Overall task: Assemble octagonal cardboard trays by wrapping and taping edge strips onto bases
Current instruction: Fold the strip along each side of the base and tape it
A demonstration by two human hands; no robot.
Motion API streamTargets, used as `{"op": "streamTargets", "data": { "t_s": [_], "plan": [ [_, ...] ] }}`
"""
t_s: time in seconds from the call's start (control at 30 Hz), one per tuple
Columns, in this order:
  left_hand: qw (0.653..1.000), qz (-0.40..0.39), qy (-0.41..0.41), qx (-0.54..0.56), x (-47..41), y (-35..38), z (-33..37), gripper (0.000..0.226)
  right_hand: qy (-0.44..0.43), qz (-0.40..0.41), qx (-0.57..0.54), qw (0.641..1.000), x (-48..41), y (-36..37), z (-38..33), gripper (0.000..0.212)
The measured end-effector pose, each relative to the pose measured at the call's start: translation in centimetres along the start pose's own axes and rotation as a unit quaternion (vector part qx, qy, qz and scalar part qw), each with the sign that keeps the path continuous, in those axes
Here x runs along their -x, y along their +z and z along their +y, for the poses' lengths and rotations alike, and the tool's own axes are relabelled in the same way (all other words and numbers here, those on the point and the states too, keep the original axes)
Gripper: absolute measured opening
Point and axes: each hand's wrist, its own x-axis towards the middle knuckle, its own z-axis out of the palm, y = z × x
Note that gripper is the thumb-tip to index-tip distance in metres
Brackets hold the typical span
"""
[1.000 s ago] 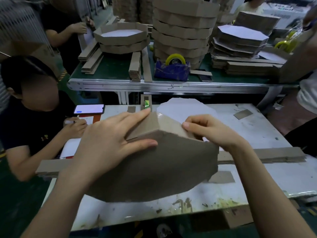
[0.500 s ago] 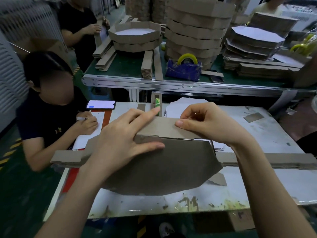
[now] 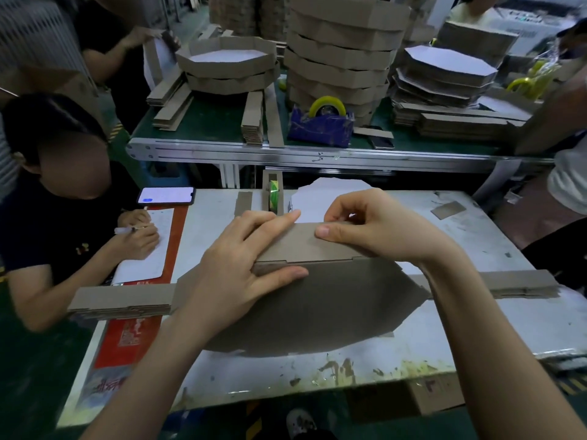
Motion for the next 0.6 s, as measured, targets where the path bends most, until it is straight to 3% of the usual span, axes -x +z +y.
{"op": "streamTargets", "data": {
  "t_s": [0.2, 0.3, 0.5, 0.6],
  "plan": [
    [1.000, 0.019, 0.019, -0.011, -0.2, 0.0, 0.6, 0.045, -0.007, -0.015, -0.017, 1.000, -0.3, -0.4, 0.3, 0.035],
    [1.000, 0.015, 0.025, -0.010, -0.2, 0.1, 0.7, 0.037, -0.005, -0.010, -0.008, 1.000, -0.2, -0.7, 0.9, 0.025],
    [0.996, -0.049, 0.070, 0.010, -1.6, 0.2, 0.8, 0.031, 0.015, -0.067, -0.022, 0.997, -0.9, -1.9, 1.4, 0.038],
    [0.995, -0.060, 0.077, 0.014, -1.7, 0.1, 0.6, 0.030, 0.015, -0.029, -0.019, 0.999, -2.8, -2.4, 1.6, 0.027]
  ]
}}
